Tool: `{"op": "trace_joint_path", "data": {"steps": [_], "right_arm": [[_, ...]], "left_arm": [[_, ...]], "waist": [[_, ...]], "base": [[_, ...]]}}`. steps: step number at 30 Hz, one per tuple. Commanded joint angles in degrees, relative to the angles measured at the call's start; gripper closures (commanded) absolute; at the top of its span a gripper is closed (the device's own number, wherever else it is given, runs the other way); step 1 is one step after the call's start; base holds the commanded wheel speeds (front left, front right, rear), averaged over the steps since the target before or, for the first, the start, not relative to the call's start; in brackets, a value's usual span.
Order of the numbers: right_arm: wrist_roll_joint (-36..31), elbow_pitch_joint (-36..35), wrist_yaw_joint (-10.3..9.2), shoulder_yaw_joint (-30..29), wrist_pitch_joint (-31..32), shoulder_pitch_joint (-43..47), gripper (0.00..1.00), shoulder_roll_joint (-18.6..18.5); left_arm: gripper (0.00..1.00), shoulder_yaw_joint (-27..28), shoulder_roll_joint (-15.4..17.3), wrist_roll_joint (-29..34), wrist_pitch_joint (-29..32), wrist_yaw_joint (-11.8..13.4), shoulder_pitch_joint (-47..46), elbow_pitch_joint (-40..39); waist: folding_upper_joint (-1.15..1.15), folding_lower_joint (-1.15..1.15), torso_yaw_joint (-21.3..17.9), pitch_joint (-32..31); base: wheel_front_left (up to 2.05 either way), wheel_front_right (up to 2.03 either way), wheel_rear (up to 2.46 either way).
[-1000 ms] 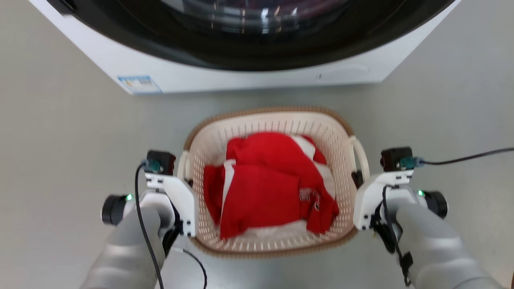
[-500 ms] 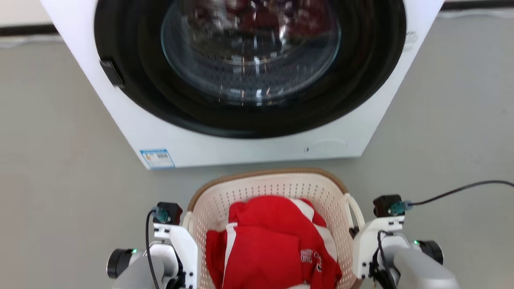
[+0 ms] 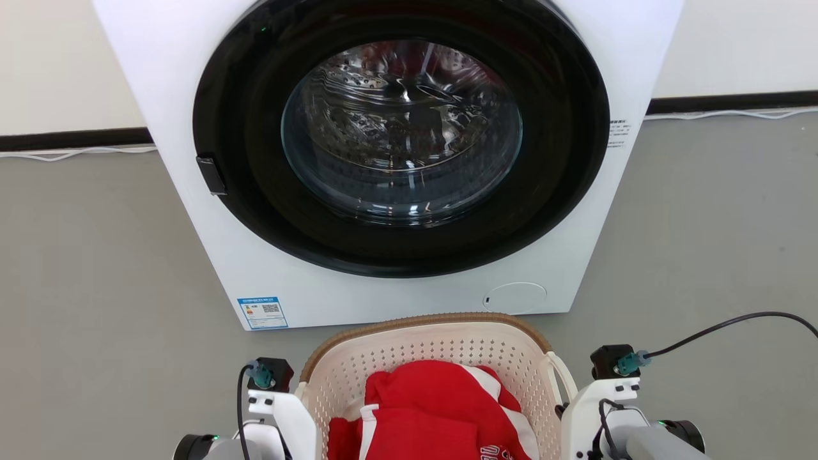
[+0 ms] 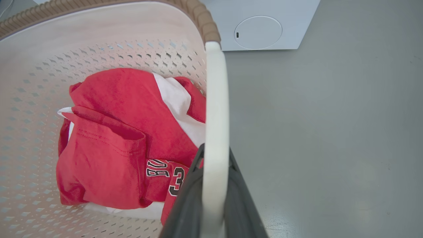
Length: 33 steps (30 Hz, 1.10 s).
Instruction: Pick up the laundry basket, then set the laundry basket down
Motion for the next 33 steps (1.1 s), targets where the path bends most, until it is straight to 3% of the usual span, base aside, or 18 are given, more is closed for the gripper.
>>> {"op": "trace_joint_path", "data": {"steps": [1, 12, 33], "right_arm": [[0.4, -1.7, 0.42, 1.1, -0.2, -0.5, 1.0, 0.5], [2.8, -1.7, 0.42, 3.3, 0.5, -0.6, 1.0, 0.5], [7.5, -1.9, 0.42, 7.3, 2.1, -0.4, 1.0, 0.5]], "left_arm": [[1.0, 0.5, 1.1, -0.1, -0.1, -0.4, -0.4, -1.2], [1.0, -1.1, 1.1, -2.2, 0.6, -0.4, -0.1, -1.7], [1.0, -5.0, 2.0, -5.0, 1.3, -0.4, -0.2, -2.1]], "waist": [[0.0, 0.0, 0.2, -0.3], [0.0, 0.0, 1.5, -1.4], [0.0, 0.0, 0.2, -1.6]], "base": [[0.0, 0.0, 0.0], [0.0, 0.0, 0.0], [0.0, 0.0, 0.0]]}}
